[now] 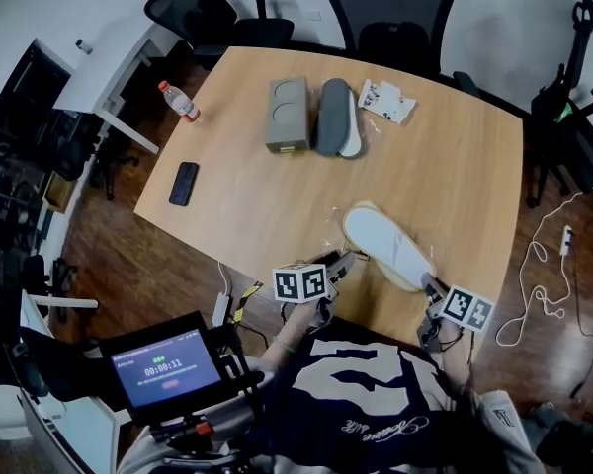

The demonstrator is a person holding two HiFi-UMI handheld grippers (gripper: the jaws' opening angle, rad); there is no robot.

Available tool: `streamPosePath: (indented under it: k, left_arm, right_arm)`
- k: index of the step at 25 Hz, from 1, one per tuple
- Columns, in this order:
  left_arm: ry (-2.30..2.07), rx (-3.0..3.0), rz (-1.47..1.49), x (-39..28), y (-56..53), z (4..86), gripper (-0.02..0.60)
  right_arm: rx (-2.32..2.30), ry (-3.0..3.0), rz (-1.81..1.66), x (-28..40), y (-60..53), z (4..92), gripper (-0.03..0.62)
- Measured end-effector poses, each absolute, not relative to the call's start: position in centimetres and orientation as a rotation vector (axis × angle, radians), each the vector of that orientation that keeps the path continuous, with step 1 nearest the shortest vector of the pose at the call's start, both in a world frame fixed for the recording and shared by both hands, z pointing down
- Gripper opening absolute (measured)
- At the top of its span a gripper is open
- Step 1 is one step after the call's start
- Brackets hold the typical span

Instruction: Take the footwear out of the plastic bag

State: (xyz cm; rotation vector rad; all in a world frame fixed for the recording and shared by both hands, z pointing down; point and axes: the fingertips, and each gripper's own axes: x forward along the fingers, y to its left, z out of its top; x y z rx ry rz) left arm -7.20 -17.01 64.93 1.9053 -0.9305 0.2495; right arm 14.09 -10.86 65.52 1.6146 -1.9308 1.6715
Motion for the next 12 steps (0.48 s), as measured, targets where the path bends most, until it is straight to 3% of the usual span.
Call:
streamPosePath:
  k: [3,9,12]
  left_arm:
    - [-0.954,1.914,0.237,-8.3,-16.8,64.5,0.193]
    - [-0.948,1.970,0.203,-9.5,-15.8,61.9,0.193]
    - [-0.909,1.967,0.087,-9.9,-15.4,59.1,0.193]
  right_arm:
    - [1.628,-1.898,1.604,14.5,-11.4,66.8,0.071]
    - [1.659,-1.880,1.534,15.0,-11.4,67.4,0.083]
    - [1.670,-1.824,1.369,15.3,-10.1,66.7,0.123]
